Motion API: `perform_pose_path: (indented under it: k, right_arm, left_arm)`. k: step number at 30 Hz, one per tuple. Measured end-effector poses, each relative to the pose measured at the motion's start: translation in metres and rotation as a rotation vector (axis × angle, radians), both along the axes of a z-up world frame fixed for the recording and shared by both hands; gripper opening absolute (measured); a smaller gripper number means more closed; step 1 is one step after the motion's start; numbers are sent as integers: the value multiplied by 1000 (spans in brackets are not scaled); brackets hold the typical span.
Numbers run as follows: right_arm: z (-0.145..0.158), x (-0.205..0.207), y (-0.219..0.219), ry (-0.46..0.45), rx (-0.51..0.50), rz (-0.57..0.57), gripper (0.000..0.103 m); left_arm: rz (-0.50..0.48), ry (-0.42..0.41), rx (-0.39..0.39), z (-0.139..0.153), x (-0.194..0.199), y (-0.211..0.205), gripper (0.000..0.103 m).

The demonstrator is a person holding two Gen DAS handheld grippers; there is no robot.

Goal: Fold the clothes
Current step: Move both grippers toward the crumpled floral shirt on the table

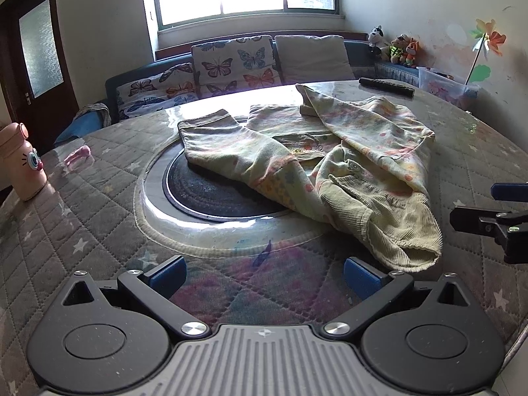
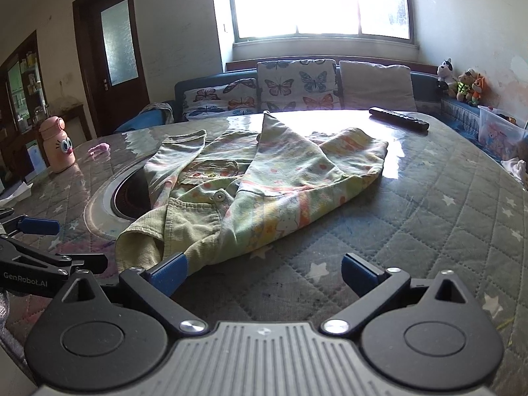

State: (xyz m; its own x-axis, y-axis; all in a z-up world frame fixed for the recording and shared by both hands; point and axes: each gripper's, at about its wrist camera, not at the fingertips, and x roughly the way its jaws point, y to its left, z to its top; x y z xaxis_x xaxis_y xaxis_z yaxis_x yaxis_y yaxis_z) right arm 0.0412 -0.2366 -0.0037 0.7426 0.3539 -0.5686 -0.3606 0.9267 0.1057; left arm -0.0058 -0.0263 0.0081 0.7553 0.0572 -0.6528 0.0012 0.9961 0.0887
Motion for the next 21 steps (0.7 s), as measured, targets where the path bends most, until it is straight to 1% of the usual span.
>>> perform_pose_path:
  k: [12, 21]
  right_arm:
    - [8, 22, 7, 2, -16, 8, 97]
    - [11, 40, 16, 14, -25, 22, 95]
  left_arm:
    - [3, -4, -4, 9, 22, 6, 103]
    - [-2, 13, 2, 12, 42, 6, 103]
